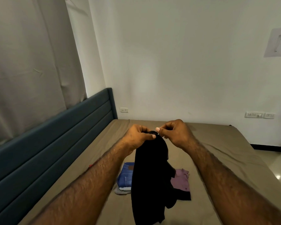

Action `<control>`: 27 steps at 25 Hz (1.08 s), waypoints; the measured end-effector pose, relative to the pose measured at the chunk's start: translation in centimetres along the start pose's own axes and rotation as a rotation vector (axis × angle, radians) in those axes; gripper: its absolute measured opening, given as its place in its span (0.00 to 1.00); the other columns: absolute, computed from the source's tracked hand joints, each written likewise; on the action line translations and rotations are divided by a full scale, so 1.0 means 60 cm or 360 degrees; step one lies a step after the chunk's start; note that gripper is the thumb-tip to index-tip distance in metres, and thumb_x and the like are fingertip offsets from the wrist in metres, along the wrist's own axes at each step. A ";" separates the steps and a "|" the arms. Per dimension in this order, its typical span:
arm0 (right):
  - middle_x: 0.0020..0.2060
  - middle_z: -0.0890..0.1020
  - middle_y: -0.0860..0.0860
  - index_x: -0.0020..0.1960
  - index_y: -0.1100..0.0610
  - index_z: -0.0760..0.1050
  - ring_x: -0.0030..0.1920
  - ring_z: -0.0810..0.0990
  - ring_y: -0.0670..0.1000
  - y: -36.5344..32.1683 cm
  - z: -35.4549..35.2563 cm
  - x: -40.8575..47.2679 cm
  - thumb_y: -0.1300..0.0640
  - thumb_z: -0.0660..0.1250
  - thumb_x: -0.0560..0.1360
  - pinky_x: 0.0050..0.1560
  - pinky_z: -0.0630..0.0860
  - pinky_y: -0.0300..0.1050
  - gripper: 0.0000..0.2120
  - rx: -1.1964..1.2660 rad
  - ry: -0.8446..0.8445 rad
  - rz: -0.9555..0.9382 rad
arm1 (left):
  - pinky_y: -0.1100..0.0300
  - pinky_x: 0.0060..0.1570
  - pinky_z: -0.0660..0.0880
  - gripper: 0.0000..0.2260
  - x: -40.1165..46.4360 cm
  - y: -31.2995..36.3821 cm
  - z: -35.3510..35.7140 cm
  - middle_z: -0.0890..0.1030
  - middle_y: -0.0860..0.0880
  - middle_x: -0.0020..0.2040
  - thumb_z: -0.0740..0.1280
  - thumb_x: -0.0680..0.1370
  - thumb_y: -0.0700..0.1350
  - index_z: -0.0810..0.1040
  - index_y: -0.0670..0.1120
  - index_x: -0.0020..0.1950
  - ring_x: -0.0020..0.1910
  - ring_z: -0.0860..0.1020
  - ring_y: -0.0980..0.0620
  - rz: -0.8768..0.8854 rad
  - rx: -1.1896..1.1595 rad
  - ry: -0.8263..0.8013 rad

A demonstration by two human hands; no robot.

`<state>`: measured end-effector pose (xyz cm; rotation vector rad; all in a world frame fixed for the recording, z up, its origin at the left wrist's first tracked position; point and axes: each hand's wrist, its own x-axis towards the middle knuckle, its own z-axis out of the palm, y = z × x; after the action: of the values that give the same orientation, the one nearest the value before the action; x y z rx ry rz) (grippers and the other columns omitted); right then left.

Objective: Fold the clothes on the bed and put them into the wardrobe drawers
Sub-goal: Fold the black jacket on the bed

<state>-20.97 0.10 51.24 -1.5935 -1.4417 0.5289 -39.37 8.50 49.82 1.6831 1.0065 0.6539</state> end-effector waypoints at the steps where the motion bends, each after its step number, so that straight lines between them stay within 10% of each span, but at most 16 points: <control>1: 0.36 0.87 0.44 0.43 0.51 0.87 0.40 0.85 0.45 0.003 0.000 0.000 0.48 0.74 0.79 0.44 0.81 0.42 0.10 -0.0008 -0.0013 0.0015 | 0.49 0.54 0.84 0.07 0.000 0.003 0.001 0.88 0.44 0.47 0.76 0.79 0.45 0.86 0.42 0.52 0.50 0.87 0.44 -0.0007 0.0042 0.0021; 14: 0.39 0.87 0.56 0.41 0.58 0.84 0.44 0.86 0.59 -0.001 0.033 0.001 0.52 0.70 0.79 0.47 0.84 0.59 0.12 -0.0320 -0.0130 0.0322 | 0.54 0.50 0.82 0.06 -0.012 0.032 -0.011 0.85 0.57 0.47 0.70 0.79 0.53 0.85 0.56 0.54 0.47 0.82 0.55 0.0679 0.1467 0.0413; 23: 0.39 0.84 0.51 0.47 0.59 0.82 0.41 0.82 0.49 -0.001 0.031 -0.012 0.57 0.71 0.81 0.38 0.74 0.39 0.07 0.0441 -0.0247 0.0482 | 0.49 0.44 0.82 0.03 -0.024 -0.028 -0.017 0.86 0.47 0.42 0.75 0.79 0.48 0.84 0.51 0.47 0.39 0.83 0.51 0.0164 0.0381 0.0212; 27: 0.39 0.86 0.51 0.45 0.55 0.84 0.41 0.85 0.50 0.008 0.052 -0.012 0.51 0.71 0.81 0.42 0.82 0.44 0.10 0.0124 -0.0021 0.0339 | 0.55 0.40 0.80 0.05 -0.035 -0.028 -0.001 0.85 0.46 0.41 0.76 0.79 0.45 0.84 0.45 0.50 0.37 0.83 0.50 0.0068 0.0144 0.0166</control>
<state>-23.35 0.45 49.08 -1.6936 -1.2522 0.7114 -40.98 6.96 48.38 1.7682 1.0904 0.7403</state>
